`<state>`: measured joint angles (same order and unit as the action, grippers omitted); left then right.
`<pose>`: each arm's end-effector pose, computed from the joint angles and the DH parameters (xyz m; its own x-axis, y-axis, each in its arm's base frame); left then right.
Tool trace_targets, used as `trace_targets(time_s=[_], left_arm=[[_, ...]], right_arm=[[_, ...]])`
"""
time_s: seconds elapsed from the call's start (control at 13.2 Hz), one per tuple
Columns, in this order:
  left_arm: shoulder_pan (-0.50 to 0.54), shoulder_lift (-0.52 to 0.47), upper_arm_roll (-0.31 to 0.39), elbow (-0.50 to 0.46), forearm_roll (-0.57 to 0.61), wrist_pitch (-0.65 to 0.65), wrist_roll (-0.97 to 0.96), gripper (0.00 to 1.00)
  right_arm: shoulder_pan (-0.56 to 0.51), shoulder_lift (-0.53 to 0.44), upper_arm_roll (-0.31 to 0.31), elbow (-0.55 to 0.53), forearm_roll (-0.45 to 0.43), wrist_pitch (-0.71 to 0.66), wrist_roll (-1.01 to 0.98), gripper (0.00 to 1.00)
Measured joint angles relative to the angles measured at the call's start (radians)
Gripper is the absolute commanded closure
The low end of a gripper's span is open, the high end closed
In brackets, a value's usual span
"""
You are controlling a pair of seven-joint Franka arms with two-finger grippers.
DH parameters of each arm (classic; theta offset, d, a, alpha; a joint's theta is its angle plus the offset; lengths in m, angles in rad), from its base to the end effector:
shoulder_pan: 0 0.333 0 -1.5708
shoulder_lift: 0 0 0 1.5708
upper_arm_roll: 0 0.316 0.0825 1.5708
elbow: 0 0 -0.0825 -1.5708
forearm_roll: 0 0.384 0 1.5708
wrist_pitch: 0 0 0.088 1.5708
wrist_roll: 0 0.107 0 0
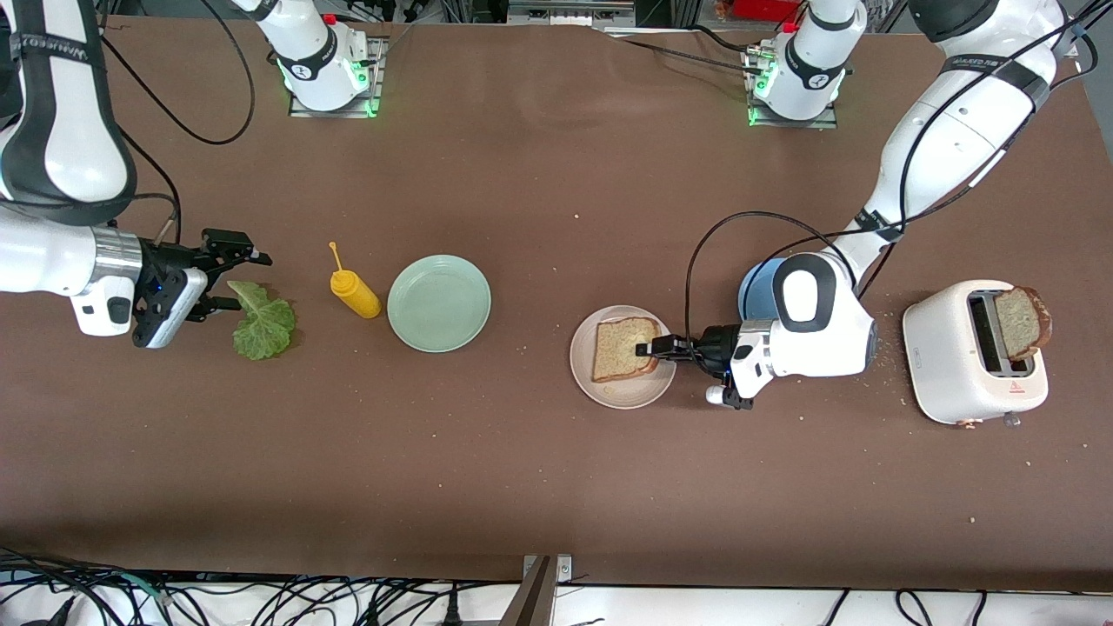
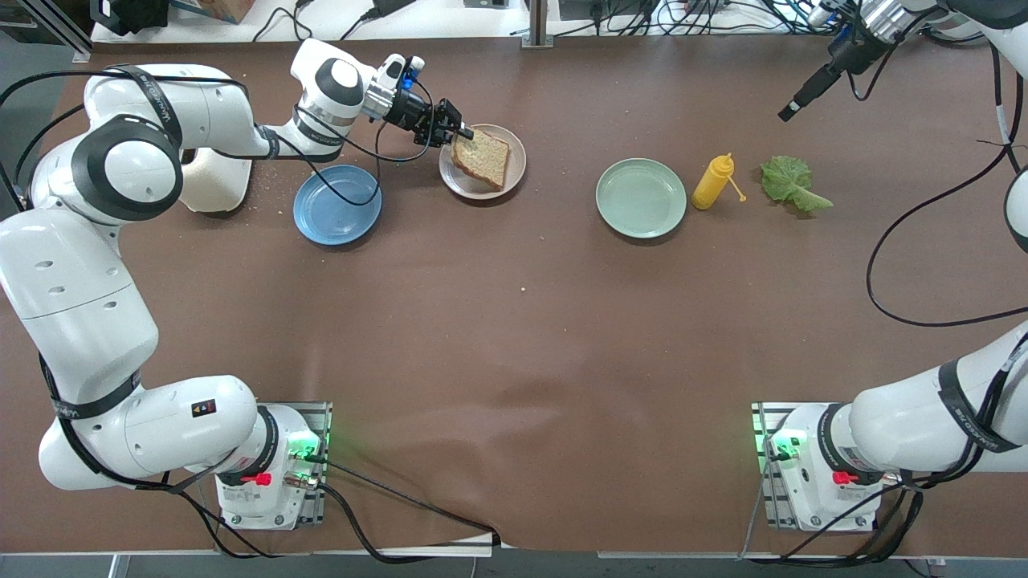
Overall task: Make sandwich in beige plate with both arms
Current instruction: 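Lower the bread onto the beige plate while the right gripper reaches the mustard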
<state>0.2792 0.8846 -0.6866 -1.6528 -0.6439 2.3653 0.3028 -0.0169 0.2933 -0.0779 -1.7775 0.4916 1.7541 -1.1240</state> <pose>0.6489 -0.2212 0.1914 0.9938 -0.0566 -0.0956 0.0440 -0.5888 0.8071 0.6036 -0.0120 0.3797 0.6772 0.7040 0.2142 0.7043 -0.5357 -0.4659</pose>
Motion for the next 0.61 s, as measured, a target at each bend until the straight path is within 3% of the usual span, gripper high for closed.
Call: trace_targets(time_s=[0.15, 0.38, 0.61], left_arm=[[0.0, 0.0, 0.0, 0.005, 0.0, 0.0, 0.001, 0.0], [0.0, -0.002, 0.001, 0.016, 0.014, 0.001, 0.007, 0.0], [0.004, -0.019, 0.002, 0.023, 0.15, 0.001, 0.005, 0.0]], right_arm=[[-0.028, 0.034, -0.004, -0.009, 0.091, -0.047, -0.208, 0.0], [-0.06, 0.077, -0.005, -0.011, 0.135, -0.118, -0.448, 0.0], [-0.099, 0.151, -0.005, -0.018, 0.203, -0.173, -0.661, 0.0]])
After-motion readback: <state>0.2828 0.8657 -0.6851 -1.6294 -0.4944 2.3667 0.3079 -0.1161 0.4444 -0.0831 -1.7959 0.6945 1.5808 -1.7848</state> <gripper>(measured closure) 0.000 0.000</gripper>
